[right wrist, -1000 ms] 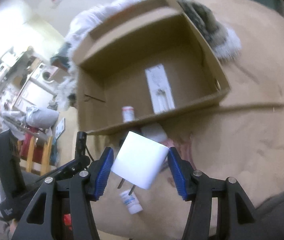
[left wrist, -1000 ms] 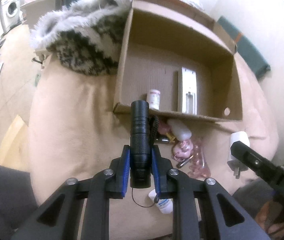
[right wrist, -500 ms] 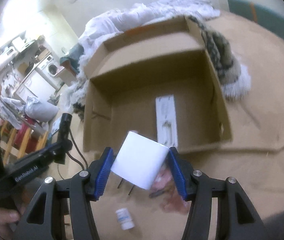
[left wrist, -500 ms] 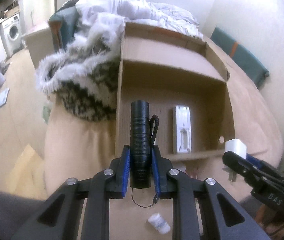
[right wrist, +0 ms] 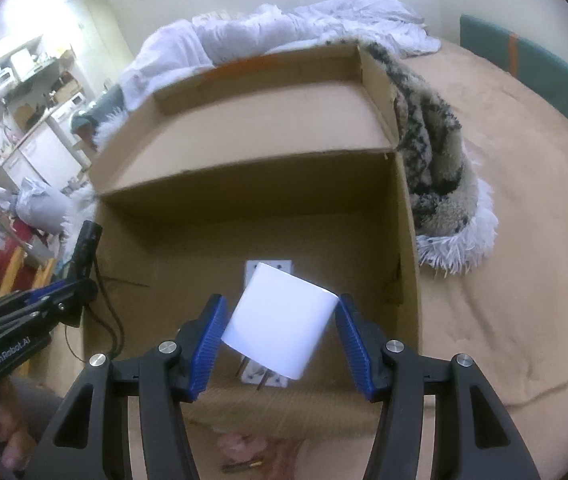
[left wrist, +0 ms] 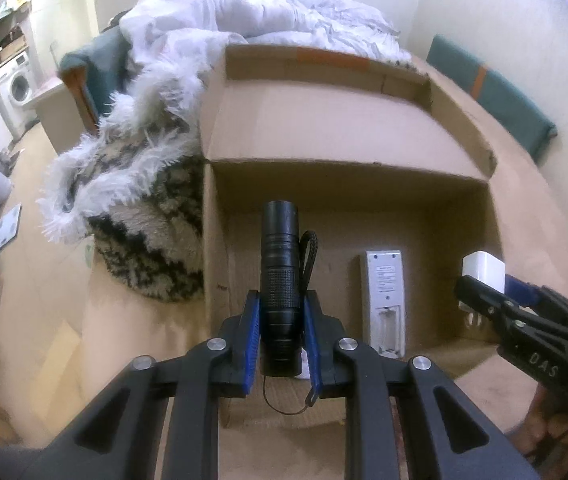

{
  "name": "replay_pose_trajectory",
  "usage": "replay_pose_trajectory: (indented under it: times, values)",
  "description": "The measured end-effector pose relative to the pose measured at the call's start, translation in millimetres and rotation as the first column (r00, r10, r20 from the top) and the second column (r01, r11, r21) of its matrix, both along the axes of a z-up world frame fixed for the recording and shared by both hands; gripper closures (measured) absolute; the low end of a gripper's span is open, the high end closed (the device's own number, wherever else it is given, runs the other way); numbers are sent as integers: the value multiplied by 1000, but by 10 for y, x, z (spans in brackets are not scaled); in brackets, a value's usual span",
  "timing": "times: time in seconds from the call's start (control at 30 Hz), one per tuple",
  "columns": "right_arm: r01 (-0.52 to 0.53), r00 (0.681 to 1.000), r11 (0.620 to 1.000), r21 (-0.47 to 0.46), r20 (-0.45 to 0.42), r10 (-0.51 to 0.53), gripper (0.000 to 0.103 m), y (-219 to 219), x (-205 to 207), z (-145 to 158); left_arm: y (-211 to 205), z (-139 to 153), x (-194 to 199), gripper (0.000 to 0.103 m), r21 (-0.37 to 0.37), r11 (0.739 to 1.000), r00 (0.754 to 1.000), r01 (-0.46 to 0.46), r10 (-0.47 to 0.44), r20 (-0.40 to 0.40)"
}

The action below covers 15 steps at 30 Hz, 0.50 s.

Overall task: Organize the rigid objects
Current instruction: 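Carry the flashlight and square charger into the box and lower them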

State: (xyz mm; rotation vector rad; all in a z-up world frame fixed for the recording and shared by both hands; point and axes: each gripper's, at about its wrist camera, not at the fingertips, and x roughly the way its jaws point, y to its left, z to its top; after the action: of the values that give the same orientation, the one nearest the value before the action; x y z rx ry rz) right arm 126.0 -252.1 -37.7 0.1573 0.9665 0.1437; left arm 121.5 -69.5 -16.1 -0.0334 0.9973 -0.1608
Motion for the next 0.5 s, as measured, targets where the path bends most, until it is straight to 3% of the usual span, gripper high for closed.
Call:
replay_pose_trajectory:
  times: [0.3,0.5]
  values:
    - [-28,990,997,-73,-143,18,44,135,175,-428,-147,-494,87,85,53,998,999,33,-31,-38]
    - [-36,984,994,-100,-179,18,44,156,212,-552,-212,-578,116,85,77,996,998,41,-38,-41]
